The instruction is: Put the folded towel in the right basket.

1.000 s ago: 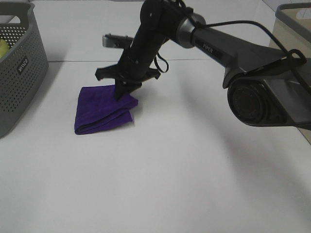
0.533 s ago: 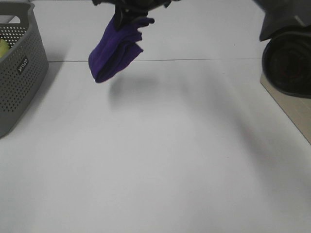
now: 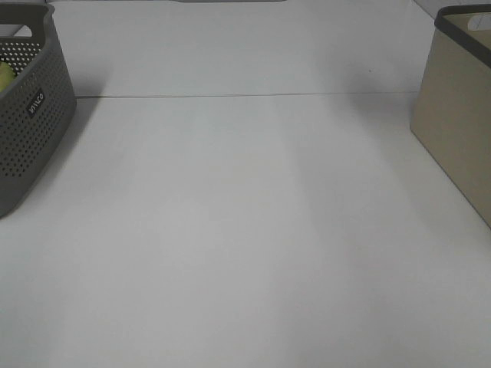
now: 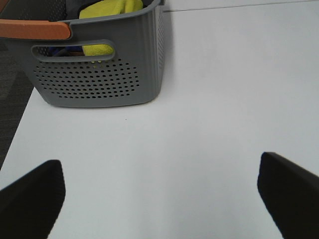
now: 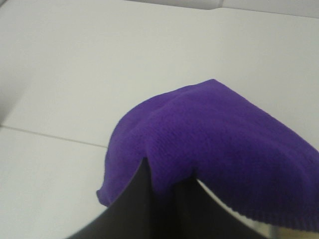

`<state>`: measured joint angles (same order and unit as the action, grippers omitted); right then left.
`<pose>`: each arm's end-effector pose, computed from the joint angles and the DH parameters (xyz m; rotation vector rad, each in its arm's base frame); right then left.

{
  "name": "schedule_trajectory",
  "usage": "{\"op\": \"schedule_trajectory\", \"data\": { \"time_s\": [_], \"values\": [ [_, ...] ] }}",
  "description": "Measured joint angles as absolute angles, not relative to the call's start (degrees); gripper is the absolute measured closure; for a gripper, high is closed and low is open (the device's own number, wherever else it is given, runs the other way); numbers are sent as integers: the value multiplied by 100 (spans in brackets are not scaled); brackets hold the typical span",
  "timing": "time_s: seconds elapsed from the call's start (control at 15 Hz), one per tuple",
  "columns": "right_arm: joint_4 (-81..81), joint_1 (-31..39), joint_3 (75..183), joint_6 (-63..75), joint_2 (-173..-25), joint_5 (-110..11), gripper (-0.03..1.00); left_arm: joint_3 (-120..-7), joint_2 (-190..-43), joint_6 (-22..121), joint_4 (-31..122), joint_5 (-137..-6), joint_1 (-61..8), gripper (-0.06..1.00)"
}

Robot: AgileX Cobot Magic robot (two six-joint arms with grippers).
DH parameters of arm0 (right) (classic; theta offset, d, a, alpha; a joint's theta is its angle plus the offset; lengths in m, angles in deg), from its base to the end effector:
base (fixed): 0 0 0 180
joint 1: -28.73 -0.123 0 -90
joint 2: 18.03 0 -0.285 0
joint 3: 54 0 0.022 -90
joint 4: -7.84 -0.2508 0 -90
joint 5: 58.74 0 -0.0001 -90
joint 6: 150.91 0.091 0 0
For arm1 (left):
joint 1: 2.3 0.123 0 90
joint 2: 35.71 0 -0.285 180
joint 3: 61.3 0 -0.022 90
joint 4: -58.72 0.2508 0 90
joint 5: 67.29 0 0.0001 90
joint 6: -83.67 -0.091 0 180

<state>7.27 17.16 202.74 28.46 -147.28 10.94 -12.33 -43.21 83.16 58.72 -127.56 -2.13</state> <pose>0.4337 0.0897 0.4652 -0.2287 2.1228 0.1243 -0.0044 0.0000 0.2760 0.0060 2.0375 0.0074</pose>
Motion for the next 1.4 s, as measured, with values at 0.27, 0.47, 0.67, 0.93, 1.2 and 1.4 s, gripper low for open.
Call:
{"op": "schedule_trajectory", "data": {
  "time_s": [0.27,0.47,0.67,0.93,1.2,1.4],
  "values": [
    [739,3039,19781,2966,-14528,1094,95,-1233,-4321,8316,5872,-12756,-213,-5],
    [744,3927,18515,2984,-14201,1099,95,-1233,-4321,8316,5872,-12756,-213,-5],
    [784,4403,17816,3030,-14190,1128,94,-1233,-4321,8316,5872,-12756,-213,-5],
    [853,4580,17340,3081,-14190,1134,31,-1233,-4321,8316,5872,-12756,-213,-5],
    [744,4580,17323,2978,-14184,1128,0,-1233,-4321,8316,5872,-12756,-213,-5],
    [-184,4386,17323,2090,-14184,1128,-1,-1233,-4321,8316,5872,-12756,-213,-5]
  ]
}}
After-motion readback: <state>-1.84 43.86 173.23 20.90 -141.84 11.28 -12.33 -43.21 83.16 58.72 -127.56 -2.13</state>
